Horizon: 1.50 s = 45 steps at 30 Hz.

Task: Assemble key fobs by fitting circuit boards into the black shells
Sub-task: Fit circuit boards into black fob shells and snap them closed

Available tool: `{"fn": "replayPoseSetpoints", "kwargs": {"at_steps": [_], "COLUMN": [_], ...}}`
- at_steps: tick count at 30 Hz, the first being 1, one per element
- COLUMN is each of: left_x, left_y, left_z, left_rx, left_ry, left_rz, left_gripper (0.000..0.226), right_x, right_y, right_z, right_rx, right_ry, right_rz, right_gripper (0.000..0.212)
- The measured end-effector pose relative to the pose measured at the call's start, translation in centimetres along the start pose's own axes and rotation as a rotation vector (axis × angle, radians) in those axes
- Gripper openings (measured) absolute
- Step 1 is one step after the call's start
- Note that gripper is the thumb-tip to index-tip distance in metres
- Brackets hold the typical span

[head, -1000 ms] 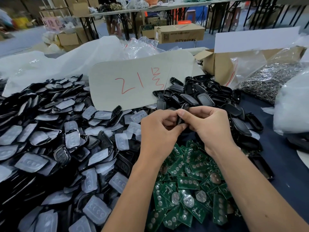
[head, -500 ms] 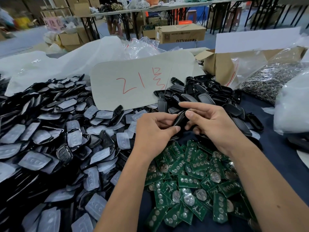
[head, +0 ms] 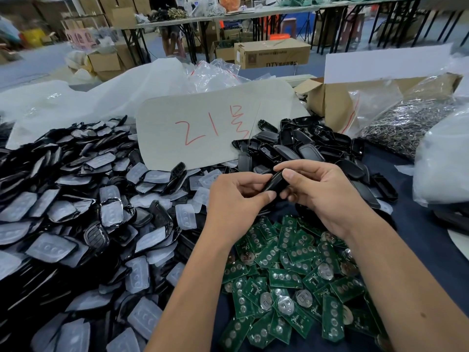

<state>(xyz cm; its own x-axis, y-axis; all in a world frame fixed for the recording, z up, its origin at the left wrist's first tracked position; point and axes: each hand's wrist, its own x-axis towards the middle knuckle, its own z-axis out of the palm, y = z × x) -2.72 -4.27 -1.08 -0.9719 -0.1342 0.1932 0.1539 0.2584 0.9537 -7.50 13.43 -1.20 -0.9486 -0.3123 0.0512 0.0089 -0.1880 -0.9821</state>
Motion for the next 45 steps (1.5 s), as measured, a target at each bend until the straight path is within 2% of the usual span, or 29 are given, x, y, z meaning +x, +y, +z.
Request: {"fn": "replayPoseSetpoints", "kwargs": {"at_steps": [3,10,17,25,29,37,40,45], "left_x": [0.0,0.2,0.1,0.0,0.0,0.2,0.2,0.2], "left_y": [-0.5,-0.5,-0.5,-0.5,-0.4,-0.5,-0.6,-0.8], "left_z": [0.1,0.2,-0.3,0.0,0.1,-0.4,-0.7,-1.3], "left_rx": [-0.123,-0.246,-0.232,-0.07,-0.045,-0.021,-0.048,-0.023], "left_ry": [0.11,0.15,0.122,0.154,0.164,0.153,0.13,0.106], "left_rz": [-0.068,-0.059,-0.028,0.045,0.032,0.072,0.073,0.078], "left_gripper": [0.019,0.013,0.013,0.017,0.019,0.026,0.028,0.026], "right_x": [0.0,0.1,0.0,0.0,-0.1,-0.2,-0.4,-0.3], "right_y": [-0.2,0.0,0.0,0.0,-0.2,-0.3,-0.2,-0.3], "right_z": [0.0,0.2,0.3,0.2,0.4,0.7,0.7,0.6], "right_rx": [0.086,0.189,0.199,0.162,0.161,0.077,-0.093,-0.239], "right_ry": [0.004,0.002,-0.004,-0.034,-0.041,-0.059,-0.067,-0.056], "right_rz": [-0.005,-0.014,0.005,0.029,0.04,0.025,-0.082,-0.243], "right_gripper": [0.016,0.02,0.02,0.013,0.026,0.026,0.018,0.02]}}
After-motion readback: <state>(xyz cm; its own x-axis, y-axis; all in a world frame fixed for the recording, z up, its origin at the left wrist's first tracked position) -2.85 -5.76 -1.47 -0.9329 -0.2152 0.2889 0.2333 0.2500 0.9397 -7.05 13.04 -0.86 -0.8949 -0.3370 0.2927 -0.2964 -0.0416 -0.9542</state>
